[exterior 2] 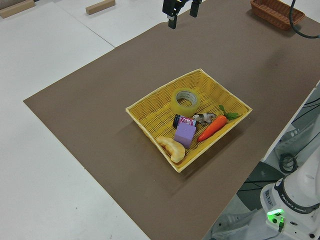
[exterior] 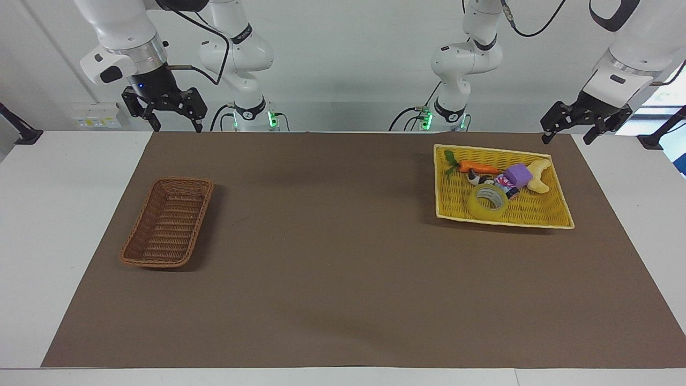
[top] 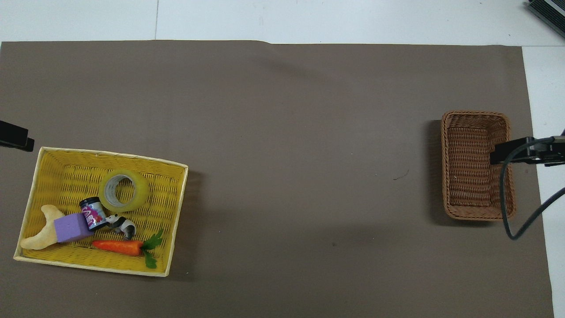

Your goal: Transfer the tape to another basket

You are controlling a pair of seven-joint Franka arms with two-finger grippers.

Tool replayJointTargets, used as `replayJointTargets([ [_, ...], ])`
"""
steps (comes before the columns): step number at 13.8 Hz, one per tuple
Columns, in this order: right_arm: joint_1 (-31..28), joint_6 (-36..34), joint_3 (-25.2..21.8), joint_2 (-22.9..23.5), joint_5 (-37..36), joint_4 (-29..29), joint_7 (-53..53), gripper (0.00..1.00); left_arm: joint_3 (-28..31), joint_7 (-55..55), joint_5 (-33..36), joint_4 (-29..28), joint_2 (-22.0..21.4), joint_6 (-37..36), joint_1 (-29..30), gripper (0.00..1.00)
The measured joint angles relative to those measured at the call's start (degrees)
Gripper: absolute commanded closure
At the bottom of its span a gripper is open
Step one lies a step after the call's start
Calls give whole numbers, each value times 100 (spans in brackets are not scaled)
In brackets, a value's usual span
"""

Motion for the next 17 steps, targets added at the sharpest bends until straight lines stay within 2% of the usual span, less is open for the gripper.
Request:
replayJointTargets([
  [17,0,0,0,-1,0,-1,0,0,-13,0,0,-253,-152,106,14,0],
])
